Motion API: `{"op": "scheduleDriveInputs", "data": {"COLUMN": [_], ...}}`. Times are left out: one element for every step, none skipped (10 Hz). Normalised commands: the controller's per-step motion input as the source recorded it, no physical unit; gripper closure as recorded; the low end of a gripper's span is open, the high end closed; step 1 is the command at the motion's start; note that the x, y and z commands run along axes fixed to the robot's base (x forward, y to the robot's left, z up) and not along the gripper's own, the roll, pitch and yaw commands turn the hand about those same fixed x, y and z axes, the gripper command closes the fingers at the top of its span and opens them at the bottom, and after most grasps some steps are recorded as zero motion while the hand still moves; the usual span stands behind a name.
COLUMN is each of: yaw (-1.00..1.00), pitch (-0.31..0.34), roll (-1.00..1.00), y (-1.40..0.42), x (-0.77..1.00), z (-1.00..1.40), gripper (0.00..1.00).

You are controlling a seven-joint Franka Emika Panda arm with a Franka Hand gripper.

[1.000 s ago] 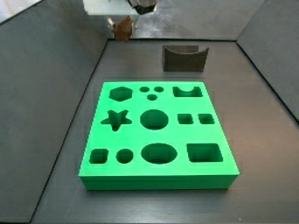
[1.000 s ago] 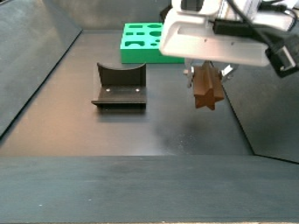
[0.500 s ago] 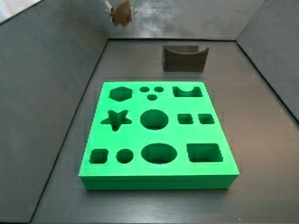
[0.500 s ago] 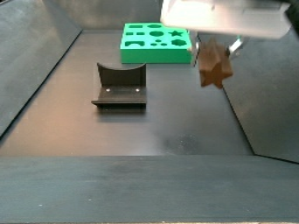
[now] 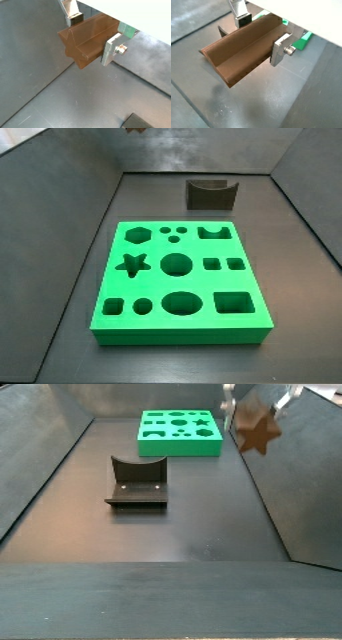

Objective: Pick up the star object. Move up. Place the star object on the fixture. Regrasp the star object. Move to above the board. Insert the star object.
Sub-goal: Place the star object on the fixture.

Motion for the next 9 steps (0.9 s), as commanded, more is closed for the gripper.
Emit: {"op": "scheduleDriveInputs", "data": {"yaw": [0.56,0.41,0.28,0.16,0.12,0.07,0.06,0.05,0.05], "pitch": [0.275,0.258,0.229,0.183,0.162,0.144,0.145,0.146,0.146], "roll": [0.2,0.2,0.17,0.12,0.1,0.1,0.09,0.09,0.09], "y": [-0.09,-0.08,-0.07,-0.06,-0.06,-0.05,-0.05,-0.04,-0.04], "x": [1.0,1.0,1.0,1.0,1.0,1.0,1.0,1.0,1.0], "z": [0.0,-0.02,0.0,0.0,0.0,0.0,0.0,0.0,0.0], "gripper": [1.0,1.0,1.0,1.0,1.0,1.0,1.0,1.0,1.0]}}
